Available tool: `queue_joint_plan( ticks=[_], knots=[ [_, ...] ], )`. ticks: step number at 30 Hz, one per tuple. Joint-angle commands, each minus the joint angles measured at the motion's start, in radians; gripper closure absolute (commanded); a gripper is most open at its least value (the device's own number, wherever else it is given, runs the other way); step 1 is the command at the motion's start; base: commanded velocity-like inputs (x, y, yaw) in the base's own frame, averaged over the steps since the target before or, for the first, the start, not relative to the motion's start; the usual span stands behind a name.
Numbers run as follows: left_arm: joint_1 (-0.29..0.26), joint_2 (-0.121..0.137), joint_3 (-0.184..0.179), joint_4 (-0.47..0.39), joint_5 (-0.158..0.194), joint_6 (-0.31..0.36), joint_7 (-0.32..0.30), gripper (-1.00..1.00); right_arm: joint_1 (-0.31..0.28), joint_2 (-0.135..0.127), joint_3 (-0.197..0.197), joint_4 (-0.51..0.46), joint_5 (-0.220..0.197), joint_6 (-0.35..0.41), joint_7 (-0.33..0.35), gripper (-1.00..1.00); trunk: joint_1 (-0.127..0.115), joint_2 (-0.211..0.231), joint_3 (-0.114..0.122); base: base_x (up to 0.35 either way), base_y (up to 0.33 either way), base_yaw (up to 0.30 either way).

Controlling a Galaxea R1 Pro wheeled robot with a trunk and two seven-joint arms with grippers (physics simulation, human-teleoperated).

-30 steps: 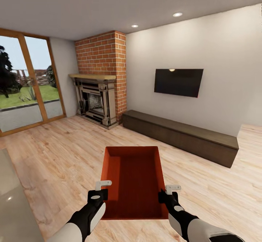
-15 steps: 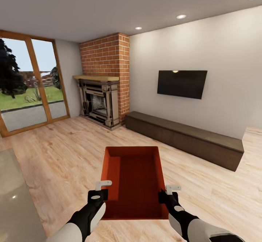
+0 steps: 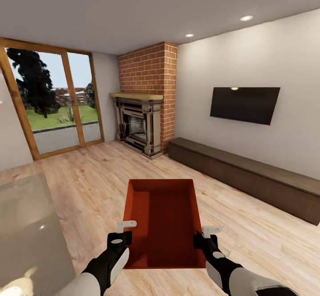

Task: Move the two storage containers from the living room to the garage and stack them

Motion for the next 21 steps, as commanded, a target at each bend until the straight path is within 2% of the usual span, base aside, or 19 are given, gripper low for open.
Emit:
queue_joint_plan(
  ticks=[1,6,21],
  knots=[
    [-0.001,-0.003,-0.002,-0.012,-0.004,0.004,0.008,1.00,0.000,0.005,0.003,0.004,0.001,-0.002,0.001,1.00,0.000,-0.001,-0.001,-0.005,0.000,0.263],
    [-0.001,-0.003,0.000,-0.006,-0.001,0.005,0.008,1.00,-0.001,0.005,0.003,0.003,0.001,-0.002,0.000,1.00,0.000,-0.001,0.001,-0.154,-0.020,0.264],
    [-0.001,-0.004,-0.003,-0.007,-0.001,0.004,0.008,1.00,-0.001,0.005,0.003,0.003,0.001,-0.001,0.000,1.00,0.000,-0.001,0.008,-0.306,-0.073,0.264]
  ],
)
